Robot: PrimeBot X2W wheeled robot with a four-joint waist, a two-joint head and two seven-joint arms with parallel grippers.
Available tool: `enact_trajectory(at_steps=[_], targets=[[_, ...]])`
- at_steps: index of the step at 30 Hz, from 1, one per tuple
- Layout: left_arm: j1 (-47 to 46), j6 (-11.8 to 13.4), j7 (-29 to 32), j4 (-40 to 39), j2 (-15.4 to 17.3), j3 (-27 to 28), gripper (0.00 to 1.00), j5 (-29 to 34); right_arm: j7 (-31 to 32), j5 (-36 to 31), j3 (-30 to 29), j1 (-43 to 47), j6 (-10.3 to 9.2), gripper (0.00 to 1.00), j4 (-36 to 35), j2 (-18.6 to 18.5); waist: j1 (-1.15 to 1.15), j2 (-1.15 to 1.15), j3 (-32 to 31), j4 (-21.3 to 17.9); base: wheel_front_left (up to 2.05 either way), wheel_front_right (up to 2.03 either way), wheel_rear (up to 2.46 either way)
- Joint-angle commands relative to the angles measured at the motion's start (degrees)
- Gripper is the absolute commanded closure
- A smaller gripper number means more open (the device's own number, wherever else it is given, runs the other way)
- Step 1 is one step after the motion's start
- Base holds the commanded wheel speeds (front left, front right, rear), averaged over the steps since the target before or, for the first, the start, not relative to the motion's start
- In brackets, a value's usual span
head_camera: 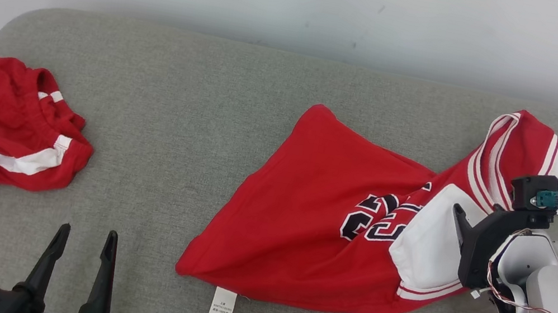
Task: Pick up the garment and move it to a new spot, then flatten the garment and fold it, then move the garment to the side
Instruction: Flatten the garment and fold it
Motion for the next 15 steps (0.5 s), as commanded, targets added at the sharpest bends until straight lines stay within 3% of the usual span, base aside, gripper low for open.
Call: enact_trajectory(at_steps=[1, 15], targets=[[0.55, -0.26, -0.02, 0.23, -0.07, -0.08, 0.00, 0.22, 0.96, -0.38, -0.36, 1.10, -0.13, 0.00, -0.72, -0.14, 0.01, 0.00, 0.12, 0.48, 0.00, 0.00, 0.00], [0.52, -0.79, -0.02, 0.76, 0.28, -0.22, 0.00, 0.49, 1.39, -0.55, 1.36, -0.06, -0.13, 0.00, 0.84, -1.68, 0.01, 0.00, 0.52, 2.81, 0.00, 0.00, 0.00]])
